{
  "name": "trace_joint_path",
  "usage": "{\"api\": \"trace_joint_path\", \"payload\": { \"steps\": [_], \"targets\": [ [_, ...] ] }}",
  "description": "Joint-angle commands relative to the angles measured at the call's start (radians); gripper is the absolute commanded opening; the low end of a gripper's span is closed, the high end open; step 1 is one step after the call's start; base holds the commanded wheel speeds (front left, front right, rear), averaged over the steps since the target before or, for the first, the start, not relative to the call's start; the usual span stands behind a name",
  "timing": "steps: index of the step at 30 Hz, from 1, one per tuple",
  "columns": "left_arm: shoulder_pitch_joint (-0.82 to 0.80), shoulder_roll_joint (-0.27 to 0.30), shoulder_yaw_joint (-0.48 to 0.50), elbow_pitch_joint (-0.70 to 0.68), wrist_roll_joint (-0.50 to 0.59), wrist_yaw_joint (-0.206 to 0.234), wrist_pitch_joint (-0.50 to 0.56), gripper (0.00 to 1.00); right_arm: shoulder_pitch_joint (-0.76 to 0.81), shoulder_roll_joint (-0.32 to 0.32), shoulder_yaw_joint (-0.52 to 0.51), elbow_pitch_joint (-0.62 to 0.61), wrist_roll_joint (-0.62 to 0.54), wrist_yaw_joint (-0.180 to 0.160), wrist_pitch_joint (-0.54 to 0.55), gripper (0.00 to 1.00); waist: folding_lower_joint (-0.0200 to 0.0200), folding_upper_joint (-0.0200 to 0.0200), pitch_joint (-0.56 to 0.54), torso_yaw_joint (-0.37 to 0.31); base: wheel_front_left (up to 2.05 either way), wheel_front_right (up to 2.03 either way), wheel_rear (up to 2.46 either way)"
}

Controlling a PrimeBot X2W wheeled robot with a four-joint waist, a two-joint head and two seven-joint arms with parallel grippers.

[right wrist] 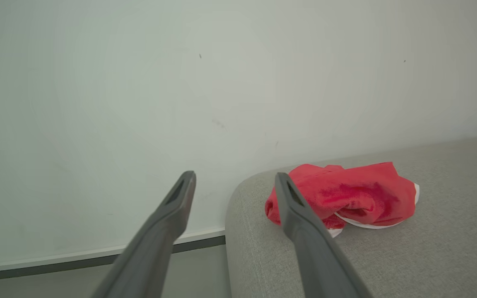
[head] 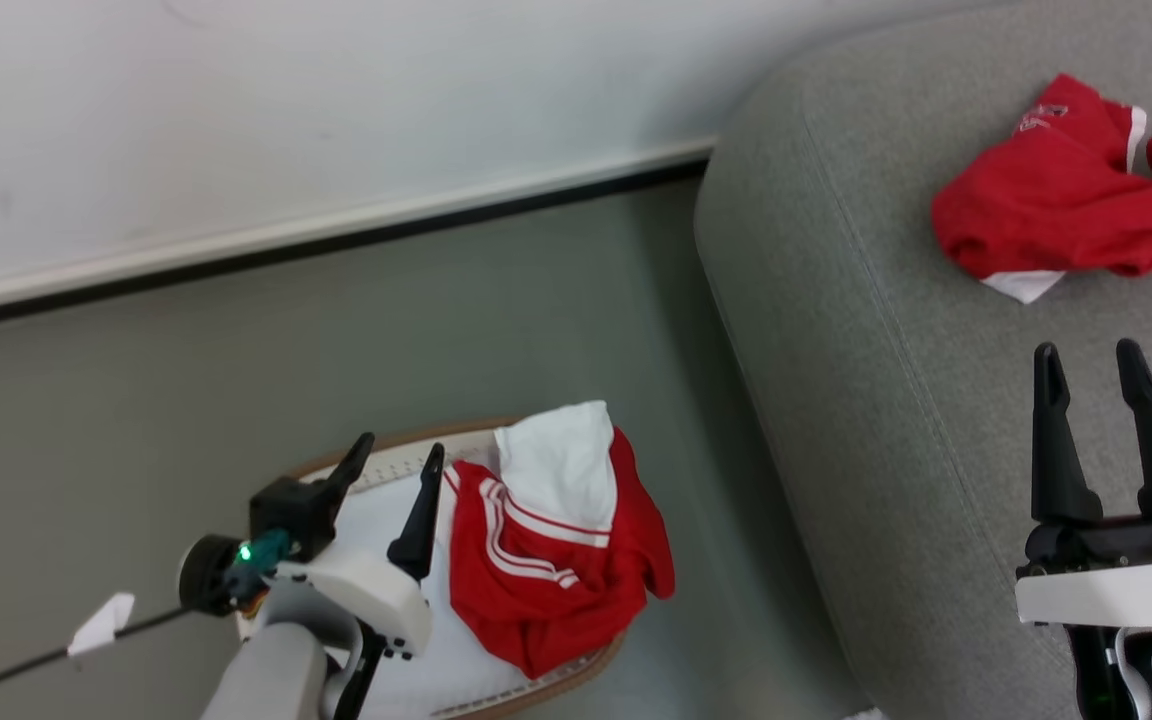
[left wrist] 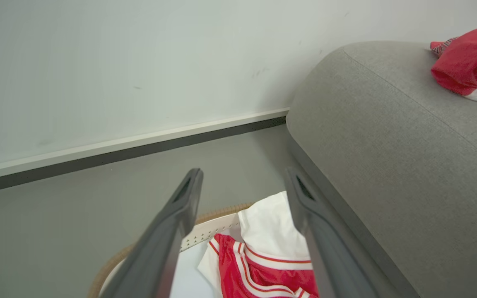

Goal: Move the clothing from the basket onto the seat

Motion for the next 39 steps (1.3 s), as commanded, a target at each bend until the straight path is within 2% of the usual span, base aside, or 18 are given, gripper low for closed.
{"api": "trace_joint_path", "payload": {
  "steps": [1,9,19,23,35,39],
  "targets": [
    [-0.032,0.015,-0.006,0.023,0.009,-0.003,0.006,1.0,-0.018,0.008,-0.008,-0.012,-0.002,-0.002,-0.003,1.0,-0.0003,0.0,0.07,-0.05,0.0,0.0,0.0],
    [-0.172,0.049,-0.092,0.212,0.016,-0.008,0.058,1.0,-0.071,0.044,-0.035,-0.047,0.013,-0.002,-0.003,1.0,-0.0003,0.0,0.2,-0.105,0.0,0.0,0.0],
    [-0.32,0.094,-0.25,0.416,-0.029,-0.006,0.151,1.0,-0.135,0.081,-0.046,-0.078,0.032,-0.002,-0.003,1.0,-0.0003,0.0,0.355,-0.17,0.0,0.0,0.0],
    [-0.371,0.111,-0.28,0.482,-0.059,-0.006,0.183,1.0,-0.154,0.09,-0.048,-0.091,0.047,-0.002,-0.003,1.0,-0.0003,0.0,0.409,-0.191,0.0,0.0,0.0],
    [-0.512,0.163,-0.346,0.637,-0.051,-0.006,0.287,1.0,-0.188,0.093,0.008,-0.1,0.152,-0.002,-0.003,1.0,-0.0003,0.0,0.531,-0.263,0.0,0.0,0.0],
    [-0.54,0.158,-0.372,0.664,-0.037,-0.006,0.329,1.0,-0.185,0.093,0.013,-0.099,0.167,-0.002,-0.003,1.0,-0.0003,0.0,0.544,-0.265,0.0,0.0,0.0]
  ]
}}
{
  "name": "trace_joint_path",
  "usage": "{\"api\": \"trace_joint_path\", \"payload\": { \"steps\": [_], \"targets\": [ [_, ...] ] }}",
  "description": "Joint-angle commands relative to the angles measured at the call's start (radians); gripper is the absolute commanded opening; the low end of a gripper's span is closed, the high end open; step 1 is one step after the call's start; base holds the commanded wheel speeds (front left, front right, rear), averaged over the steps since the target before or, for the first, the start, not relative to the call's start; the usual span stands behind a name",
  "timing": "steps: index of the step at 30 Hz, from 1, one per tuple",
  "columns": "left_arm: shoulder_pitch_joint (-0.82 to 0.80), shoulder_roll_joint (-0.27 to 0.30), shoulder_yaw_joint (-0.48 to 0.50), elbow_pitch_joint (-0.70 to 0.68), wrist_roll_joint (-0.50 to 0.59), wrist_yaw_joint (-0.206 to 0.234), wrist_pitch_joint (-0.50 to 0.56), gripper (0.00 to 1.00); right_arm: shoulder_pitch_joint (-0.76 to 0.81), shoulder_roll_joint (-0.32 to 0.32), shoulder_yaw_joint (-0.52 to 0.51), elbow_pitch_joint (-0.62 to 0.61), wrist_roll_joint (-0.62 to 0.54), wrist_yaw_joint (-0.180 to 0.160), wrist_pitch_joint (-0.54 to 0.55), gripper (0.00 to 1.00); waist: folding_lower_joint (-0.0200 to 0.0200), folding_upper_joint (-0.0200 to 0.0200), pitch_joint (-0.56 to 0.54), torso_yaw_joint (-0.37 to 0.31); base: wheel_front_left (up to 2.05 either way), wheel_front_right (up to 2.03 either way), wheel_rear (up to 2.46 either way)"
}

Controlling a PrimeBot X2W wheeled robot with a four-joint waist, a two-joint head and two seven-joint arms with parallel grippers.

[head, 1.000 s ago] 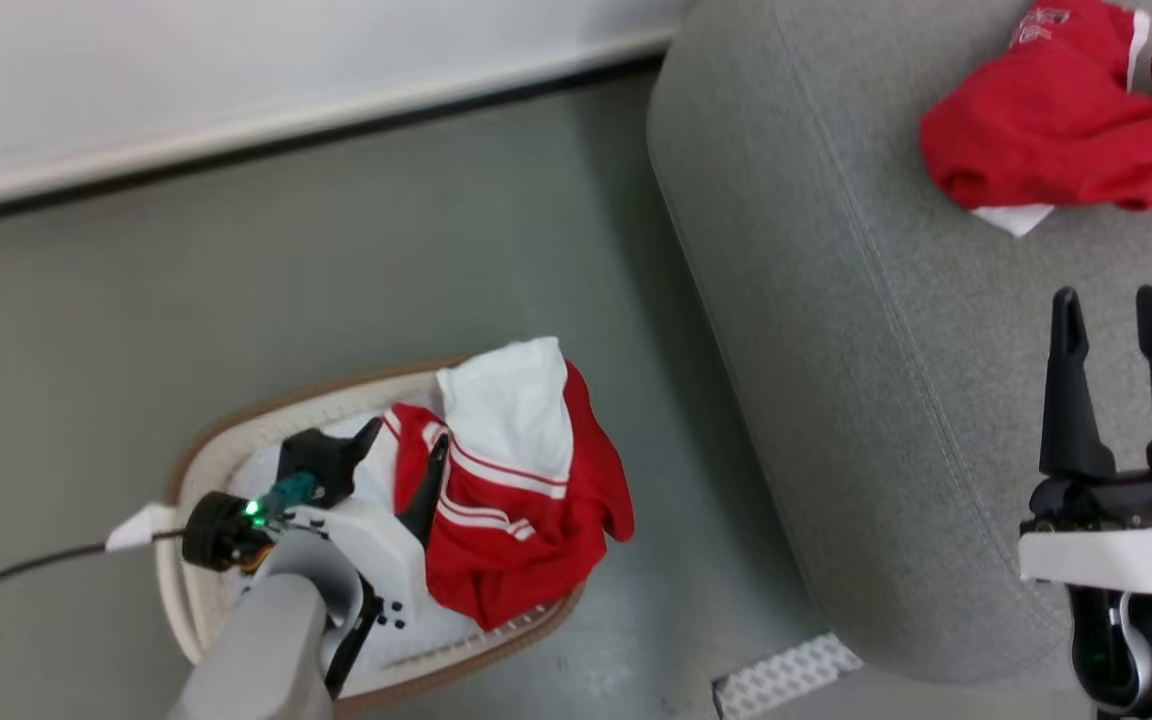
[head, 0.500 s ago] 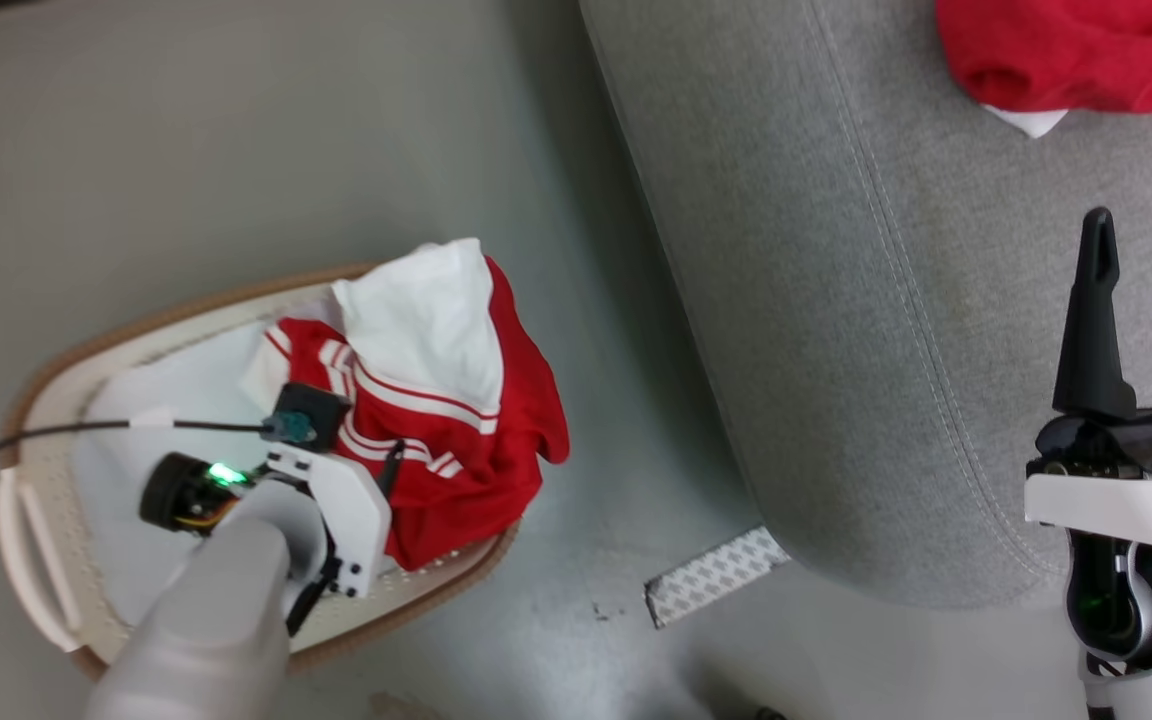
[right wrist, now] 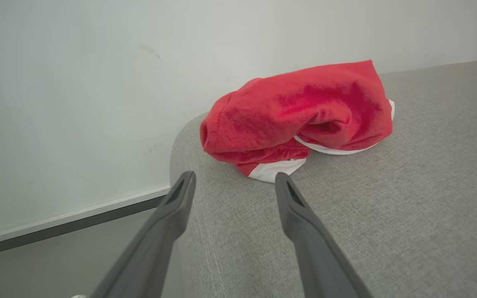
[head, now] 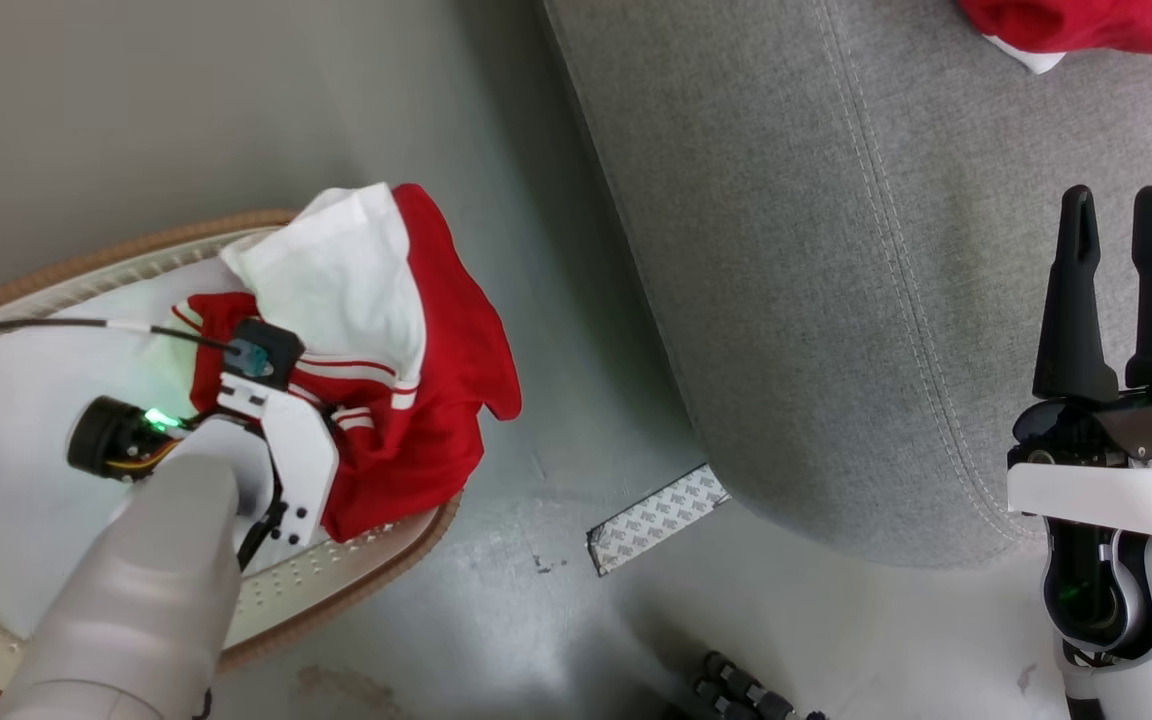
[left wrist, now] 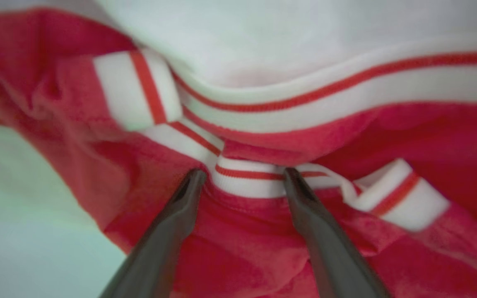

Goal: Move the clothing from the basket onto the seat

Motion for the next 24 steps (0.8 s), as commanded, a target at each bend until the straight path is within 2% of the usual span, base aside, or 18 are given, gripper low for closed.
{"api": "trace_joint_path", "payload": {
  "steps": [1,3,4,5,6,11,13,24],
  "targets": [
    [-0.007,0.002,-0.013,0.016,0.018,0.002,0.028,1.0,-0.011,0.003,0.001,-0.002,0.013,-0.002,-0.003,1.0,-0.0001,0.0,0.006,-0.003,0.0,0.0,0.0],
    [-0.011,-0.002,-0.024,0.025,0.017,0.002,0.048,1.0,-0.008,0.003,0.002,-0.001,0.013,-0.002,-0.003,1.0,-0.0001,0.0,0.006,-0.004,0.02,0.02,0.02],
    [-0.014,-0.001,-0.029,0.027,0.017,0.002,0.048,0.71,-0.006,0.003,0.003,-0.001,0.013,-0.002,-0.003,1.0,-0.0001,0.0,0.006,-0.004,0.03,0.03,0.03],
    [-0.016,0.0,-0.033,0.029,0.017,0.002,0.044,0.29,-0.006,0.003,0.003,-0.001,0.013,-0.002,-0.003,1.0,-0.0001,0.0,0.004,-0.004,0.01,0.01,0.01],
    [-0.016,-0.003,-0.035,0.03,0.011,0.002,0.039,0.0,-0.005,0.003,0.003,0.001,0.013,-0.002,-0.003,1.0,-0.0001,0.0,0.001,-0.005,0.0,0.0,0.0],
    [0.009,-0.004,-0.046,0.031,-0.02,0.002,-0.006,0.0,-0.015,0.003,0.012,0.018,0.002,-0.002,-0.003,1.0,-0.0001,0.0,-0.035,-0.008,0.0,0.0,0.0],
    [0.026,-0.022,-0.052,0.028,-0.037,0.002,-0.034,0.0,-0.015,0.002,0.009,0.022,-0.011,-0.002,-0.003,1.0,-0.0001,0.0,-0.068,0.004,0.0,0.0,0.0],
    [0.17,-0.135,-0.136,-0.033,-0.179,0.002,-0.179,0.0,0.05,-0.012,-0.027,0.048,-0.143,-0.002,-0.003,1.0,-0.0001,0.0,-0.34,0.131,0.0,0.0,0.0]
  ]
}}
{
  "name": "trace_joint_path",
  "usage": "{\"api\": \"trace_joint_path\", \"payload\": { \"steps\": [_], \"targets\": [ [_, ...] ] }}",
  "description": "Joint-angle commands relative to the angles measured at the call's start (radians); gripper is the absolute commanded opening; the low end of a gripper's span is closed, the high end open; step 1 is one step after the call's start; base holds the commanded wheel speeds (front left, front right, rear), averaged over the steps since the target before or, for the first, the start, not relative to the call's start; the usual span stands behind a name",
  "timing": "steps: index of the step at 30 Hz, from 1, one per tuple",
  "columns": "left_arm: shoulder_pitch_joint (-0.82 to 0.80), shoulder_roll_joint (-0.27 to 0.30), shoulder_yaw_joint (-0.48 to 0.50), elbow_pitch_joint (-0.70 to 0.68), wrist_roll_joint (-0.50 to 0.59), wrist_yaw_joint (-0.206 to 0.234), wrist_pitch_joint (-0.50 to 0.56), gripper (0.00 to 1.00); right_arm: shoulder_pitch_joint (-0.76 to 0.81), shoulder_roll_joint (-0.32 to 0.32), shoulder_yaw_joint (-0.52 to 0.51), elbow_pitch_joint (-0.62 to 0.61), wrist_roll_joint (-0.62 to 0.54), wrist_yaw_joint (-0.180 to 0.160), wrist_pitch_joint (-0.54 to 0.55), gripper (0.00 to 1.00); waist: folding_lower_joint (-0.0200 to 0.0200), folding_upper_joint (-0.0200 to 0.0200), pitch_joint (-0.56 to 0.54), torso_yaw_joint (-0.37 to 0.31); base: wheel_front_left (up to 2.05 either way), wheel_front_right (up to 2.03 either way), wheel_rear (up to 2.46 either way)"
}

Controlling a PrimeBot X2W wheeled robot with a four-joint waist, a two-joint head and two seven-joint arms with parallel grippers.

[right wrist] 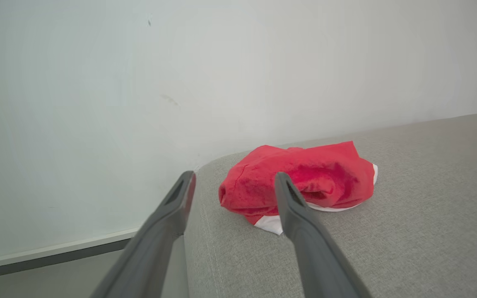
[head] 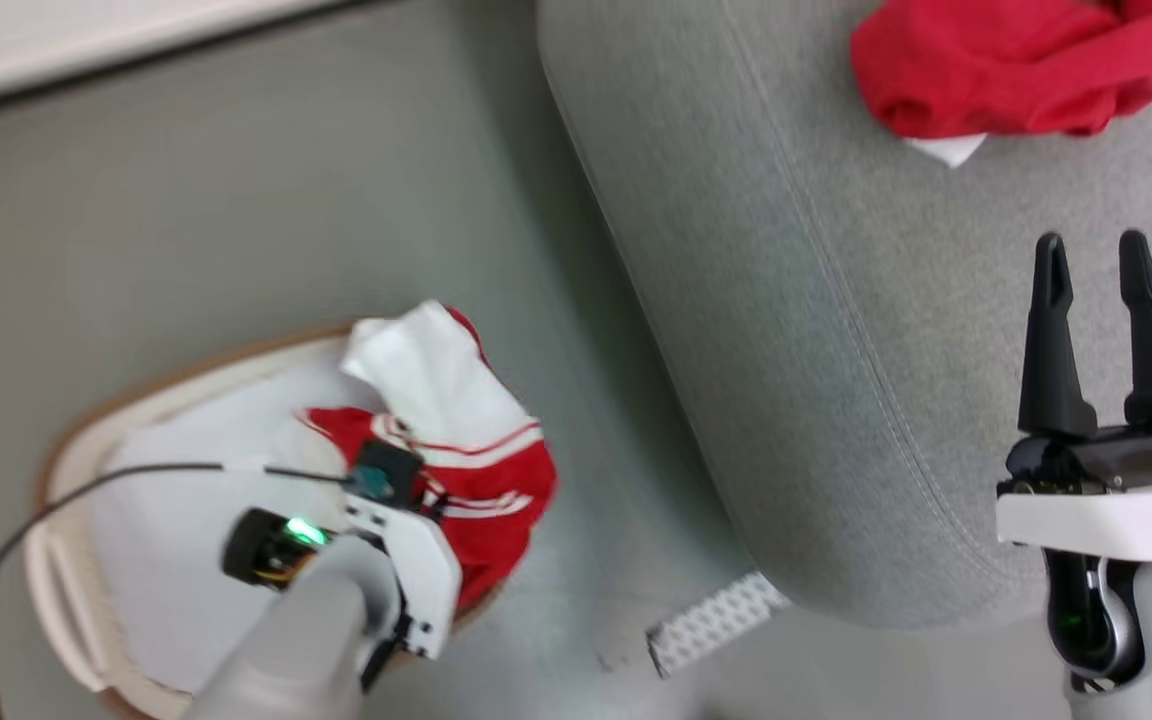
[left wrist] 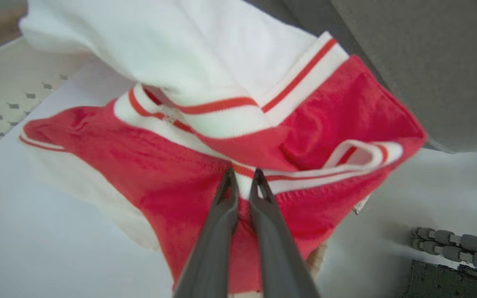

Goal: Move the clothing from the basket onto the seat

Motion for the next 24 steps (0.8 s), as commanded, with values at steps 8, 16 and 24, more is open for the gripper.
{"api": "trace_joint_path", "payload": {
  "steps": [8,16,24],
  "targets": [
    [0.095,-0.046,-0.102,-0.087,-0.133,0.002,-0.084,0.0,0.073,-0.074,-0.003,0.025,-0.027,-0.002,-0.003,1.0,0.0,0.0,-0.279,0.152,0.0,0.0,0.0],
    [0.138,-0.053,-0.183,-0.204,-0.272,0.002,-0.142,0.0,0.145,-0.123,0.002,0.051,-0.011,-0.002,-0.003,1.0,0.0,0.0,-0.444,0.219,0.0,0.0,0.0],
    [0.125,-0.034,-0.187,-0.342,-0.325,0.002,-0.156,0.0,0.22,-0.137,0.012,0.066,0.005,-0.002,-0.001,1.0,0.0,0.0,-0.562,0.283,0.0,0.0,0.0]
  ]
}}
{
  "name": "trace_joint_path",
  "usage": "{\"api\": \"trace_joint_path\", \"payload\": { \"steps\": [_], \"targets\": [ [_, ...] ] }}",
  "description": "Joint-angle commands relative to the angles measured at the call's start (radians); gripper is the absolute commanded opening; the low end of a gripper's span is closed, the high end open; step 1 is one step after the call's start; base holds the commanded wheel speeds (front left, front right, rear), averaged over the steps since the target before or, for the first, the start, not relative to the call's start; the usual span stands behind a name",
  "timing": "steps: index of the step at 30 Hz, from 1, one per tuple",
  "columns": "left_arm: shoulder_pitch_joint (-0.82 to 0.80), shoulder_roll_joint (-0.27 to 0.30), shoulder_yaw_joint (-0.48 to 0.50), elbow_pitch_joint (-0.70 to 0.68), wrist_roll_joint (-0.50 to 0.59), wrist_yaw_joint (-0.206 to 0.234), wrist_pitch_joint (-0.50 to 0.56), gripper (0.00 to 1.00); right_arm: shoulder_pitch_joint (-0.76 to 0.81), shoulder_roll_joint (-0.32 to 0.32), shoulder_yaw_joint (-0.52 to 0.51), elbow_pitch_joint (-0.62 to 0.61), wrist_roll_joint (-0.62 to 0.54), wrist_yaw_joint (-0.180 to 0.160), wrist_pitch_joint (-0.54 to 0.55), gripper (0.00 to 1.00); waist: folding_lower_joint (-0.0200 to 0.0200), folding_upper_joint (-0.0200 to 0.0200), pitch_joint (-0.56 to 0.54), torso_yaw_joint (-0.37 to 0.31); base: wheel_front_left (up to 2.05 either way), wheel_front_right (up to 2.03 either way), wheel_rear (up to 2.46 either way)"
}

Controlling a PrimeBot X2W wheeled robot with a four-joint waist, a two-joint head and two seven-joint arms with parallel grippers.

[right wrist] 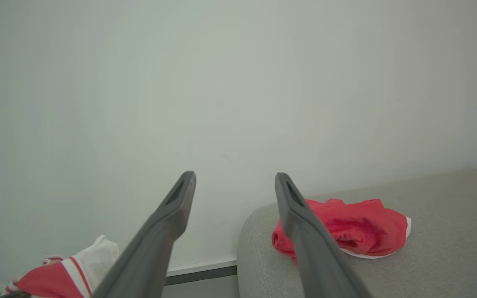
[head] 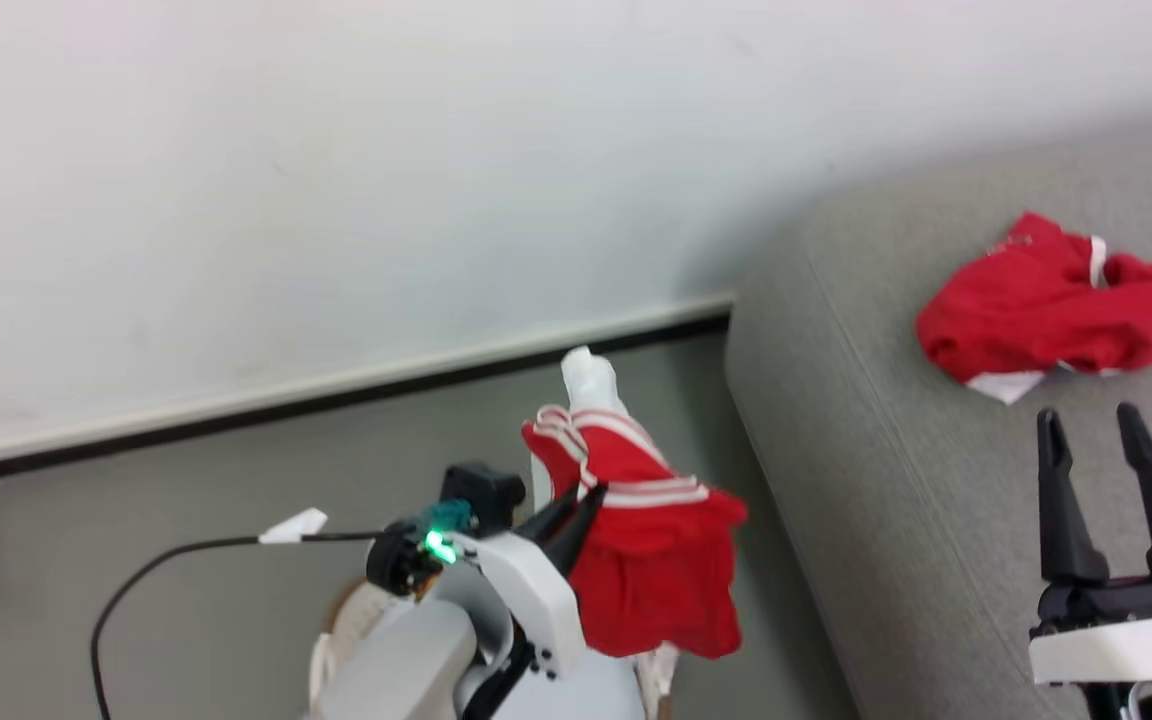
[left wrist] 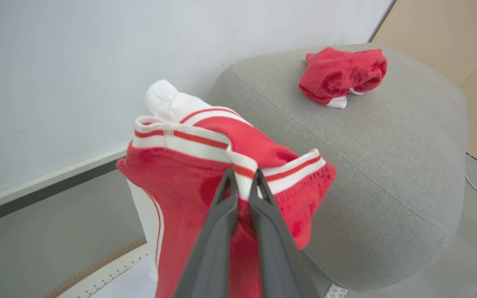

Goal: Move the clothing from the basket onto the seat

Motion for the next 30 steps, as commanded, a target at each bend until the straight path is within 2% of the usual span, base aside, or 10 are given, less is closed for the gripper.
{"api": "trace_joint_path", "payload": {
  "steps": [1,5,15,30],
  "targets": [
    [0.002,0.012,0.014,-0.027,-0.005,0.002,-0.003,0.0,0.019,-0.005,0.002,0.006,0.002,-0.002,0.0,1.0,0.0004,0.0,-0.06,0.047,0.0,0.0,0.0],
    [0.028,0.028,0.061,-0.122,0.022,0.002,-0.002,0.0,0.051,-0.001,0.029,0.012,0.003,-0.002,0.0,1.0,0.0004,0.0,-0.105,0.069,0.0,0.0,0.0],
    [0.045,0.073,0.141,-0.339,0.077,0.024,-0.003,0.0,0.095,0.022,0.118,0.033,0.031,-0.002,0.0,1.0,0.0004,0.0,-0.139,0.107,0.0,0.0,0.0],
    [0.07,0.116,0.13,-0.466,0.071,0.059,0.048,0.0,0.075,0.012,0.201,0.057,0.045,-0.002,0.0,1.0,0.0004,0.0,-0.131,0.125,0.0,0.0,0.0]
  ]
}}
